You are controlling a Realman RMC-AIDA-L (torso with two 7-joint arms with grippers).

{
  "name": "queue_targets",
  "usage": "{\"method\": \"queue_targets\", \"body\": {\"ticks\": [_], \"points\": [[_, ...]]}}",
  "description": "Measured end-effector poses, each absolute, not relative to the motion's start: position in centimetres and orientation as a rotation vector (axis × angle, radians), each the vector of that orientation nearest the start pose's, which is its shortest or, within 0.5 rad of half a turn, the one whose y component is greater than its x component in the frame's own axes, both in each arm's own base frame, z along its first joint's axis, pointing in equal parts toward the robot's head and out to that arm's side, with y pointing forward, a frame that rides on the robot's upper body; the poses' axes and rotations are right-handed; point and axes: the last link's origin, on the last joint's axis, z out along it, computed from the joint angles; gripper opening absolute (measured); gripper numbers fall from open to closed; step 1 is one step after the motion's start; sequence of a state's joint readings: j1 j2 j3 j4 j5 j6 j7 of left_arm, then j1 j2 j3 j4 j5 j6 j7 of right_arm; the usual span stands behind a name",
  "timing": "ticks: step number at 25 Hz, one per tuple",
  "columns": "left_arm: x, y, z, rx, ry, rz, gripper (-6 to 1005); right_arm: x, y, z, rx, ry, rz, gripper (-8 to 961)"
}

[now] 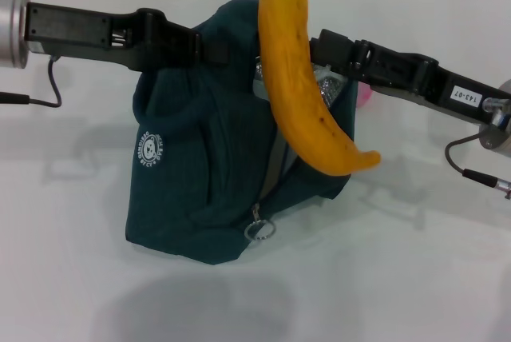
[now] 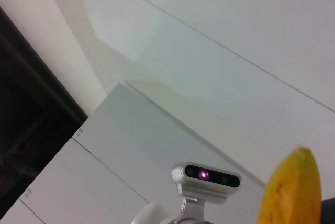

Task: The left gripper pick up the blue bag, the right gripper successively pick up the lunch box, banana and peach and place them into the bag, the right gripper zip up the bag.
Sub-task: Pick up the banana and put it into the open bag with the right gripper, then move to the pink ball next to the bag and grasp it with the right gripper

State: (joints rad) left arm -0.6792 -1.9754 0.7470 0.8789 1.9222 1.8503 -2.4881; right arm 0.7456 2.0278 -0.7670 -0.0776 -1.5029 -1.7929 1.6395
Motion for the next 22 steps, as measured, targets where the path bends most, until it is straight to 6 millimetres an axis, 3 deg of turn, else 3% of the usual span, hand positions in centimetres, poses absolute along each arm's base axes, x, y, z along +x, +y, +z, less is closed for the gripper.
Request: {"method": "queue_targets", "body": {"ticks": [4,10,15,22], "points": [[-17.9,35.6,6.9,-2.738,-1.661,-0.768,42,18.0,32.6,-2.2,-2.599,1.295,1.699,568],[-17.9,35.6,7.0,-2.739,-1.658,-0.767,42,18.3,32.6,-1.9,-2.557,1.297,1.720,779],[-17.9,35.6,7.0,-2.739,-1.656,-0.767,42,18.4,32.8,-1.9,-2.540,1.302,1.722,847],[-18.1,35.5,7.0,-2.734,-1.662,-0.768,43,18.7,32.8,-0.8,-2.514,1.240,1.764,742]]}}
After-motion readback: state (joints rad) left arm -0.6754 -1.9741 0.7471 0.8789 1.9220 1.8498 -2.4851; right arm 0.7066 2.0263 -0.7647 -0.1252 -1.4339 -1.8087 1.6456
